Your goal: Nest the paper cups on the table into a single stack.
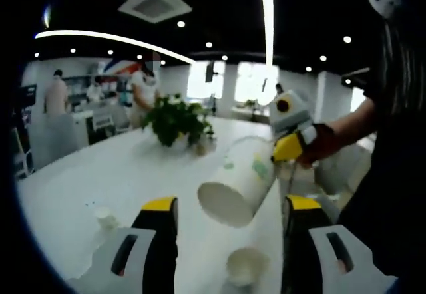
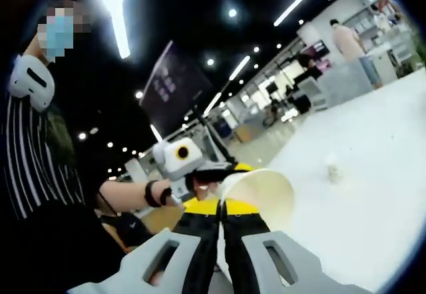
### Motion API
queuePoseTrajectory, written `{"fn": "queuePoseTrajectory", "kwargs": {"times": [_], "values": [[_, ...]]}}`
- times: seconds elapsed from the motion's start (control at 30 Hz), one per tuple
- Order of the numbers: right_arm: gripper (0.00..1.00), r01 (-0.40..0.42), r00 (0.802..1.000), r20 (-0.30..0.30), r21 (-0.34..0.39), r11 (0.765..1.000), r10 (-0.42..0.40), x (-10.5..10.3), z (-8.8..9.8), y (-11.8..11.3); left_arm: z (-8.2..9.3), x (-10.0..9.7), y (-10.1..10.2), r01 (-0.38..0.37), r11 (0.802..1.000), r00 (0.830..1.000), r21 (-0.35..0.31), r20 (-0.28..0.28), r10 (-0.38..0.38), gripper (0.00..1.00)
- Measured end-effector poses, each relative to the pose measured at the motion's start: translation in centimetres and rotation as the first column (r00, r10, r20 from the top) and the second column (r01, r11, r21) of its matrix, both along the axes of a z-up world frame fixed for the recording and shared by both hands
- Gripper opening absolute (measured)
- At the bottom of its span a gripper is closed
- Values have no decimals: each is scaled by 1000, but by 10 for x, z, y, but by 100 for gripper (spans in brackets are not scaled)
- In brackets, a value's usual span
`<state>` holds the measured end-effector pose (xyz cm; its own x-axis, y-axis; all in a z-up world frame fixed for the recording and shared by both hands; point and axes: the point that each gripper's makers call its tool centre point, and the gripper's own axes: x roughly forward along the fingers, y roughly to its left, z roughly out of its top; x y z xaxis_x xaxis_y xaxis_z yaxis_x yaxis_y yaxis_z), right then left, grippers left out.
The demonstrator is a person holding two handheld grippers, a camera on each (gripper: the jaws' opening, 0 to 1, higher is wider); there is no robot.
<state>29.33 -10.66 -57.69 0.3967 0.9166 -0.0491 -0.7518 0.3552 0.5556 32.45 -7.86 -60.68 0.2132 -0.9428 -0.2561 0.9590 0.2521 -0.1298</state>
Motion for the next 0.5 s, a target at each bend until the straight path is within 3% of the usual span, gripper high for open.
{"fn": "queuePoseTrajectory", "kwargs": {"times": [0.1, 0.2, 0.5], "values": [[0, -19, 1000, 22, -8, 1000, 19, 0, 4, 7, -2, -2, 3, -7, 1000, 1000, 4, 10, 7, 72], [0, -44, 998, 47, -67, 997, 48, 1, 1, 11, -2, -2, 5, -15, 1000, 1000, 8, 20, 15, 77], [0, -90, 993, 62, -123, 988, 98, 1, 3, 16, -12, -5, 16, -51, 997, 997, 57, 69, 47, 98]]}}
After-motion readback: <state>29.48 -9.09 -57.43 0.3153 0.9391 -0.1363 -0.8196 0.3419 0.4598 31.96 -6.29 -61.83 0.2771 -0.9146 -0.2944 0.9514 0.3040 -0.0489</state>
